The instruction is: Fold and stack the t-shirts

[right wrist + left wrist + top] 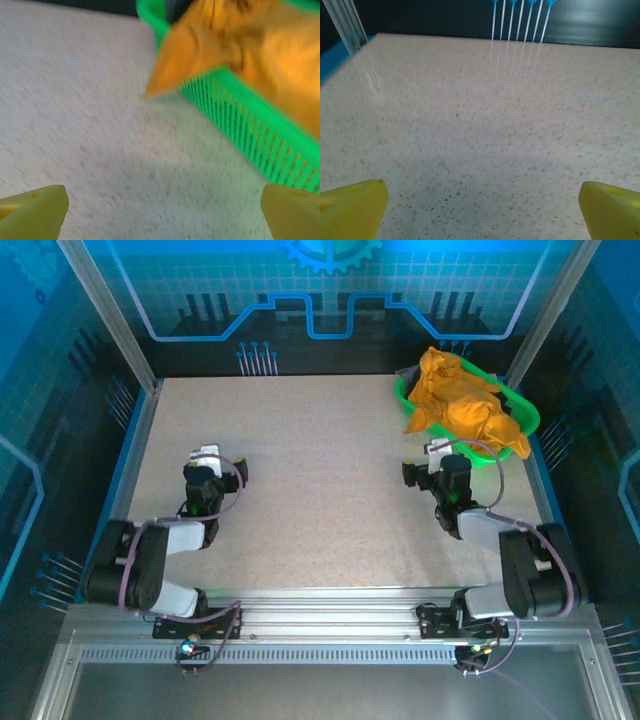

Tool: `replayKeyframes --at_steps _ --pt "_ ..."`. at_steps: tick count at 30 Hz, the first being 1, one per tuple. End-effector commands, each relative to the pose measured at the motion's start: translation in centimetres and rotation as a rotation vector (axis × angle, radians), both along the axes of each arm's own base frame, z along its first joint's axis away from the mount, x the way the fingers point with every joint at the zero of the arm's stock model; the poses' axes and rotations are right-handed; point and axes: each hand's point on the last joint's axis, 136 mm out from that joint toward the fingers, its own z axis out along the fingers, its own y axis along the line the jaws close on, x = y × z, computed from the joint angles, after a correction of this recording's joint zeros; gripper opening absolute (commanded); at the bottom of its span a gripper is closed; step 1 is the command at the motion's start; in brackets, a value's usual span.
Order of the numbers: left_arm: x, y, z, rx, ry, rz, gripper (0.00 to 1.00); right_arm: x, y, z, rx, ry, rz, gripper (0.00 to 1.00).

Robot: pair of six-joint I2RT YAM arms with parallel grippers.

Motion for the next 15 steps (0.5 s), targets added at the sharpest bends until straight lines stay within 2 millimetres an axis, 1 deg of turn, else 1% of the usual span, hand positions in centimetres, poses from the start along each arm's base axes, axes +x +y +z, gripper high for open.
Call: replayKeyframes --at_steps 1,2,3,4,5,6,7,8,9,10,11,13,15 --pt "-0.6 -0.1 6.9 0.049 -0.117 0.062 0.99 -0.3 0.3 9.5 -0.002 -0.183 -0.088 1.0" --pt "-0.7 -0.3 8.9 0.036 -0.144 0.079 0.99 -0.4 -0.3 11.6 0.057 -0.177 -0.145 1.0" --pt "-0.6 -0.1 10.7 -0.037 -0.145 0.117 0.99 -0.4 -1.0 13.1 0.144 -0.112 -0.19 1.0" --pt "-0.6 0.0 11.8 -0.163 -0.093 0.151 0.99 -0.5 -1.2 14.3 0.236 -0.014 -0.193 1.0" --pt "-1.2 0.4 10.8 -0.287 0.02 0.221 0.99 -0.7 -2.0 14.5 0.323 0.07 -0.26 1.0" --pt "-2.0 0.8 10.9 -0.419 0.125 0.296 0.99 -0.7 -3.9 14.5 0.377 0.125 -0.381 1.0" --pt "-1.2 0.0 11.3 -0.513 0.157 0.253 0.99 0.2 -4.3 14.4 0.407 0.17 -0.369 1.0" --pt "0.0 -1.0 11.3 -0.605 0.181 0.173 0.99 1.2 -4.4 14.3 0.453 0.2 -0.351 1.0" --pt "1.1 -2.3 11.4 -0.716 0.213 0.111 0.99 2.1 -5.2 14.3 0.484 0.222 -0.381 0.96" --pt "1.8 -3.3 11.6 -0.781 0.24 0.082 0.99 2.9 -6.1 13.9 0.497 0.248 -0.428 0.93" --pt "2.5 -4.5 12.0 -0.81 0.259 0.045 0.99 3.8 -6.7 13.9 0.507 0.257 -0.454 0.9" --pt "3.5 -7.6 13.3 -0.821 0.302 -0.049 0.99 5.8 -8.0 13.7 0.535 0.278 -0.491 0.86" --pt "3.9 -10.9 14.4 -0.816 0.344 -0.156 0.99 8.0 -9.0 12.5 0.584 0.323 -0.51 0.84"
